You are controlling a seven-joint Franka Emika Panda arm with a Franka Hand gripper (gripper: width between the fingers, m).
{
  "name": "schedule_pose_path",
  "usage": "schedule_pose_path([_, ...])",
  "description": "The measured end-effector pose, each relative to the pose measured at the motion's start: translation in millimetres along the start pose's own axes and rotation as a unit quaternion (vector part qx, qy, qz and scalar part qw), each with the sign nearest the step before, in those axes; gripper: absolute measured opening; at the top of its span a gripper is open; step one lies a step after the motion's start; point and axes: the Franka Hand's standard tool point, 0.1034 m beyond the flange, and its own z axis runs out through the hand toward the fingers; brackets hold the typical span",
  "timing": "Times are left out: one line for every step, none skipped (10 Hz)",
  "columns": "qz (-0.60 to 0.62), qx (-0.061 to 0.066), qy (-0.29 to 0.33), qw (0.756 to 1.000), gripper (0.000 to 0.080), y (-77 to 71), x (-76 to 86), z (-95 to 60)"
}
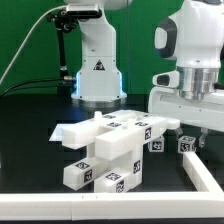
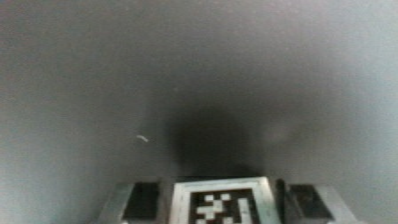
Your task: Assemble chair
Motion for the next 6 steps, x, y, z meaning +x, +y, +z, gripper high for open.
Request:
schedule_pose_path([-0.001, 0.000, 0.000, 1.000, 0.0284, 0.0, 0.0, 0.0])
schedule_pose_path([-0.001, 0.000, 0.000, 1.000, 0.0284, 0.0, 0.0, 0.0])
schedule_pose_path([-0.002, 0.000, 0.000, 1.000, 0.0284, 0.0, 0.0, 0.0])
schedule_pose_path([-0.002, -0.002, -0.003, 1.000, 0.0284, -1.3, -2.5, -2.2])
schedule_pose_path([-0.008, -0.008, -0.023, 1.000, 0.0284, -6.9, -14.2, -21.4])
schedule_pose_path([-0.019, -0.001, -0.035, 0.999, 0.0284, -8.9, -15.1, -47.7])
